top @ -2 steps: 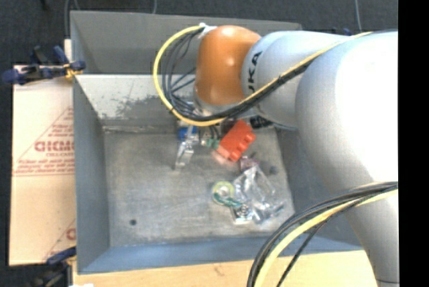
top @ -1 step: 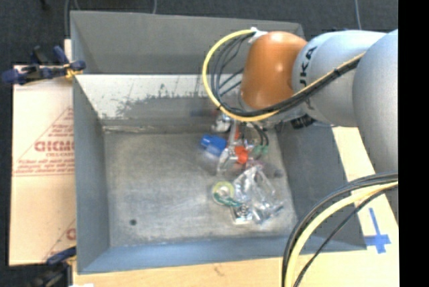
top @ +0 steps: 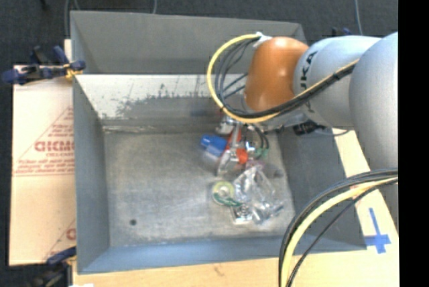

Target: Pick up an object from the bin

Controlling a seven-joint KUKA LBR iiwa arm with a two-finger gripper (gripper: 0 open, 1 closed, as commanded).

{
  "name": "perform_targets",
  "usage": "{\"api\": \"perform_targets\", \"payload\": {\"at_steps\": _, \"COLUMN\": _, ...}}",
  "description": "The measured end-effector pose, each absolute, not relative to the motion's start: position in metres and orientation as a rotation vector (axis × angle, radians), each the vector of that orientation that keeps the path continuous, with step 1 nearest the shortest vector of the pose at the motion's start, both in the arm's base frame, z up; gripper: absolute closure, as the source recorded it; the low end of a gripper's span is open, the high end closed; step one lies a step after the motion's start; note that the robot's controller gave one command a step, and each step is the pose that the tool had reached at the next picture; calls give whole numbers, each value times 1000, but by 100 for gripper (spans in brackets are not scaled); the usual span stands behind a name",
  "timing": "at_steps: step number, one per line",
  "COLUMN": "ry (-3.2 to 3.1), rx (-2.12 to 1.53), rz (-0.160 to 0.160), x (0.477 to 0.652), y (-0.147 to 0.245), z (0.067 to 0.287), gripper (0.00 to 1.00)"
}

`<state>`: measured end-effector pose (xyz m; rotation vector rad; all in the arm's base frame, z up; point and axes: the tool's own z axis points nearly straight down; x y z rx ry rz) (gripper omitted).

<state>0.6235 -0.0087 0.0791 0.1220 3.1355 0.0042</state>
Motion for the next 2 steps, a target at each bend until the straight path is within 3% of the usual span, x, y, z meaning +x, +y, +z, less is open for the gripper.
{"api": "perform_targets", "payload": {"at_steps": 1, "ry": 3135, "rx": 125, "rz": 5, "x": 625, "y": -8, "z": 83, "gripper": 100}}
{"api": "perform_targets", "payload": {"at_steps": 2, "ry": 3129, "rx": 28, "rz": -3, "x": 624, "y": -11, "z": 202, "gripper": 100}}
